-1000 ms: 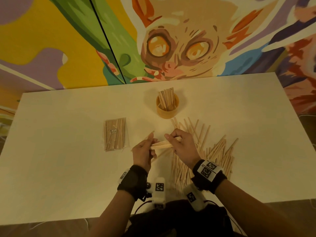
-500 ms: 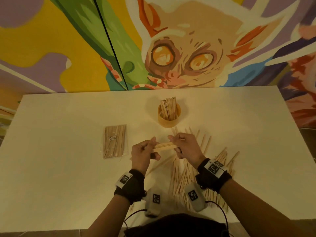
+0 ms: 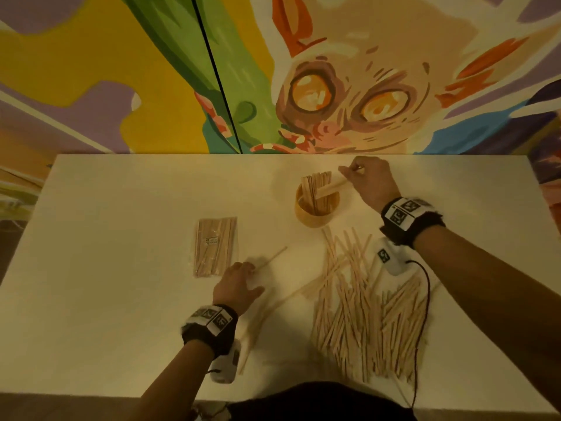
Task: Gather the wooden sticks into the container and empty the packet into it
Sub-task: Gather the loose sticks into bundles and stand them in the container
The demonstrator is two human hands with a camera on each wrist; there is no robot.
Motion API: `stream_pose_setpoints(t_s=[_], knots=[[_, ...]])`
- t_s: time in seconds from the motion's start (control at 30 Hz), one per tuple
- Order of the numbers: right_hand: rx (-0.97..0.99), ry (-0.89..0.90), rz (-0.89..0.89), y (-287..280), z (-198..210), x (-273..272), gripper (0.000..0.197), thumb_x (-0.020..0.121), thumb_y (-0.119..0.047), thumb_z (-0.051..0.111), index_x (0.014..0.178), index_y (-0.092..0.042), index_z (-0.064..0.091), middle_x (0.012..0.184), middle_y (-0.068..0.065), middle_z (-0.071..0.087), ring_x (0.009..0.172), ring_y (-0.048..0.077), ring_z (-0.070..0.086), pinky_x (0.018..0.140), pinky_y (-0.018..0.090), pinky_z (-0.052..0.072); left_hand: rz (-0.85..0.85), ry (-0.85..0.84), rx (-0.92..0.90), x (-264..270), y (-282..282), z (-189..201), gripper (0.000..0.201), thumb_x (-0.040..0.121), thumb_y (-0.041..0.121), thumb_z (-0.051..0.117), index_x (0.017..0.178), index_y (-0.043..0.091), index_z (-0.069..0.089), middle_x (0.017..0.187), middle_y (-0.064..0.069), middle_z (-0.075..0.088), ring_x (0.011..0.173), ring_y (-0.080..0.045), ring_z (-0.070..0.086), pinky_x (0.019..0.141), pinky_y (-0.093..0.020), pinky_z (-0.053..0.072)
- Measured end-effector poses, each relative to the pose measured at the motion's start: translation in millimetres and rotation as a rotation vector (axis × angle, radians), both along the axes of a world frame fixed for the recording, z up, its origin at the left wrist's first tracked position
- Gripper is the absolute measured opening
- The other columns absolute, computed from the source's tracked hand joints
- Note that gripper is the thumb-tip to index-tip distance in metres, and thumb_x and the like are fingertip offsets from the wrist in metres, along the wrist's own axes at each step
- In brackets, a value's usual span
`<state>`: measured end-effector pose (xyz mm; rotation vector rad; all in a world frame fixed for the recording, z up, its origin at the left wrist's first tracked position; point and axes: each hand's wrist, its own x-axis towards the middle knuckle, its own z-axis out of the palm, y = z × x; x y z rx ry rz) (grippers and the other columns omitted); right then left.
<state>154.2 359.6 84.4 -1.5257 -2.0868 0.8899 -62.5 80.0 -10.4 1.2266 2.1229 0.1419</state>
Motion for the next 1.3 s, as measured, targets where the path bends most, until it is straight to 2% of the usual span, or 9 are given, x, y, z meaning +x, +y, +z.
stream_pose_setpoints(t_s=[0.13, 0.27, 0.43, 0.6, 0.8, 0.87, 1.0, 1.13, 1.3], knots=[[-0.126, -0.217, 0.169, -6, -15, -20, 0.031, 0.092, -0.034, 0.063, 0.090, -0.004, 0.069, 0.081, 0.009, 0.061, 0.070, 0.022, 0.055, 0.064, 0.027, 0.037, 0.010, 0.008, 0.034, 1, -38, -5, 0.033, 0.083, 0.037, 0.066, 0.113, 0.029, 0.056, 0.110, 0.010, 0.054, 0.100, -0.014, 0.057, 0.073, -0.029, 0.049], [-0.300, -0.105, 0.150, -19, -18, -24, 0.034, 0.090, -0.037, 0.067, 0.111, -0.012, 0.058, 0.080, 0.008, 0.063, 0.055, 0.024, 0.059, 0.048, 0.028, 0.046, -0.034, 0.003, -0.069, 8, -79, -7, 0.032, 0.084, 0.047, 0.062, 0.111, 0.030, 0.055, 0.108, 0.011, 0.053, 0.099, -0.013, 0.057, 0.070, -0.029, 0.046], [-0.156, 0.013, 0.086, -43, -7, 9, 0.061, 0.093, -0.037, 0.062, 0.145, -0.022, 0.033, 0.070, 0.007, 0.068, 0.052, 0.025, 0.065, 0.055, 0.029, 0.053, -0.048, -0.020, -0.089, 19, -110, -11, 0.042, 0.082, 0.048, 0.064, 0.115, 0.026, 0.051, 0.111, 0.007, 0.050, 0.104, -0.017, 0.054, 0.067, -0.030, 0.046], [-0.307, 0.160, -0.035, -98, -11, 63, 0.033, 0.098, -0.032, 0.057, 0.127, -0.018, 0.053, 0.073, 0.015, 0.067, 0.049, 0.023, 0.057, 0.052, 0.032, 0.051, -0.096, -0.027, -0.062, 33, -105, -16, 0.046, 0.079, 0.037, 0.070, 0.117, 0.022, 0.048, 0.111, 0.003, 0.049, 0.099, -0.021, 0.057, 0.068, -0.029, 0.044], [-0.619, -0.087, -0.009, -193, -50, 139, 0.023, 0.098, -0.029, 0.056, 0.093, -0.010, 0.067, 0.069, 0.012, 0.070, 0.050, 0.020, 0.060, 0.056, 0.030, 0.052, -0.126, -0.081, 0.013, 48, -78, -23, 0.019, 0.086, 0.029, 0.064, 0.096, 0.016, 0.055, 0.086, 0.003, 0.047, 0.077, -0.018, 0.048, 0.066, -0.027, 0.035], [-0.694, -0.156, -0.006, -217, -62, 161, 0.022, 0.098, -0.027, 0.056, 0.092, -0.008, 0.067, 0.067, 0.011, 0.070, 0.051, 0.020, 0.061, 0.056, 0.029, 0.053, -0.150, -0.086, 0.045, 57, -71, -24, 0.013, 0.088, 0.028, 0.060, 0.090, 0.018, 0.052, 0.083, 0.002, 0.047, 0.076, -0.020, 0.049, 0.065, -0.027, 0.033], [-0.825, -0.180, -0.018, -252, -73, 199, 0.025, 0.098, -0.023, 0.056, 0.084, -0.005, 0.064, 0.067, 0.012, 0.071, 0.052, 0.021, 0.063, 0.058, 0.031, 0.054, -0.183, -0.055, 0.000, 78, -58, -17, 0.014, 0.090, 0.024, 0.053, 0.099, 0.014, 0.056, 0.095, -0.005, 0.057, 0.090, -0.027, 0.057, 0.070, -0.031, 0.040], [-0.853, -0.189, 0.005, -268, -82, 224, 0.024, 0.098, -0.024, 0.055, 0.092, -0.004, 0.066, 0.064, 0.007, 0.069, 0.049, 0.017, 0.062, 0.059, 0.028, 0.054, -0.135, -0.036, -0.072, 103, -46, -6, 0.013, 0.091, 0.034, 0.052, 0.089, 0.021, 0.051, 0.097, -0.003, 0.059, 0.091, -0.025, 0.058, 0.073, -0.033, 0.045], [-0.873, -0.166, 0.017, -272, -82, 237, 0.021, 0.098, -0.021, 0.053, 0.097, -0.005, 0.067, 0.064, 0.006, 0.069, 0.048, 0.013, 0.061, 0.060, 0.030, 0.054, -0.177, 0.012, -0.179, 144, -30, 2, 0.038, 0.090, 0.052, 0.047, 0.111, 0.019, 0.052, 0.111, -0.003, 0.060, 0.100, -0.025, 0.060, 0.082, -0.035, 0.048]])
